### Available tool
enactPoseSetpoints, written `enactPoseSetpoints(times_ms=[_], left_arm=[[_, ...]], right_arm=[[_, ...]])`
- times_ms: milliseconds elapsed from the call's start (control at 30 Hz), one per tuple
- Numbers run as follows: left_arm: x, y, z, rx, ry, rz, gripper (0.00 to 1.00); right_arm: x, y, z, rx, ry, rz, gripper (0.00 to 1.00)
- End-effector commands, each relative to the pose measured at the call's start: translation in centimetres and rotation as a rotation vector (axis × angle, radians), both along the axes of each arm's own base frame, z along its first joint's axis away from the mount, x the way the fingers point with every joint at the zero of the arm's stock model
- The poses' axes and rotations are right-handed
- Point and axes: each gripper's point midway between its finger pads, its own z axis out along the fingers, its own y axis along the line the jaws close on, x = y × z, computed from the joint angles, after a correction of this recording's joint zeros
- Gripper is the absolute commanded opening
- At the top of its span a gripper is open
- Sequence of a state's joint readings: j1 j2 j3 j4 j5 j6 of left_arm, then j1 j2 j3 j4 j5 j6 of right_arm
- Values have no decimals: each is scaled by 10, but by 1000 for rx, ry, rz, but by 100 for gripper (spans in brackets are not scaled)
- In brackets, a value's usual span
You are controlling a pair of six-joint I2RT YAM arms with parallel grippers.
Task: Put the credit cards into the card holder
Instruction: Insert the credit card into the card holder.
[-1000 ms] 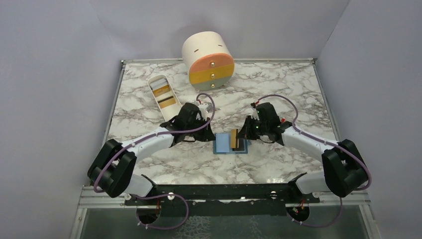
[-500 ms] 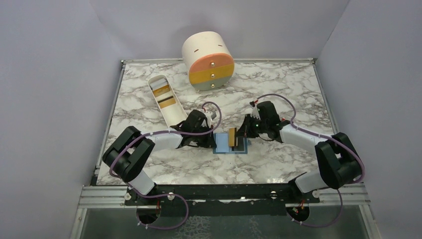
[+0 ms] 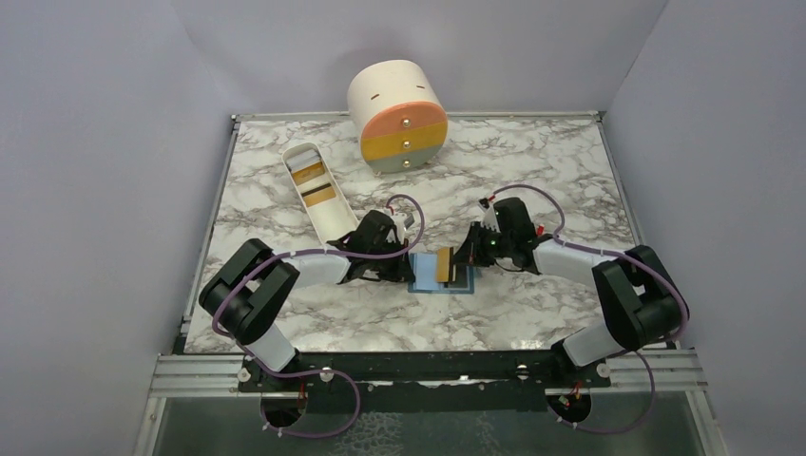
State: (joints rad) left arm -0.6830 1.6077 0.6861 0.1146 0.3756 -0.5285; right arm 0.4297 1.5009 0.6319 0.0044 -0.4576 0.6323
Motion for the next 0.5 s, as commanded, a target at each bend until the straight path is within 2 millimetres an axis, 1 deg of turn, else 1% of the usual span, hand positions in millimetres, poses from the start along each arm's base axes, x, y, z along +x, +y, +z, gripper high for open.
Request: enactPoseSetpoints(times_ms=[0, 233, 467], left_arm=[[-8, 7, -21, 57, 21, 10, 0], [-12, 10, -25, 67, 29, 14, 0], [-14, 12, -27, 73, 34, 20, 0]], right_arm=[[-7, -1, -12, 8, 15, 16, 1], [-14, -3, -16, 11, 27, 12, 1], [-20, -1, -15, 39, 46, 8, 1]])
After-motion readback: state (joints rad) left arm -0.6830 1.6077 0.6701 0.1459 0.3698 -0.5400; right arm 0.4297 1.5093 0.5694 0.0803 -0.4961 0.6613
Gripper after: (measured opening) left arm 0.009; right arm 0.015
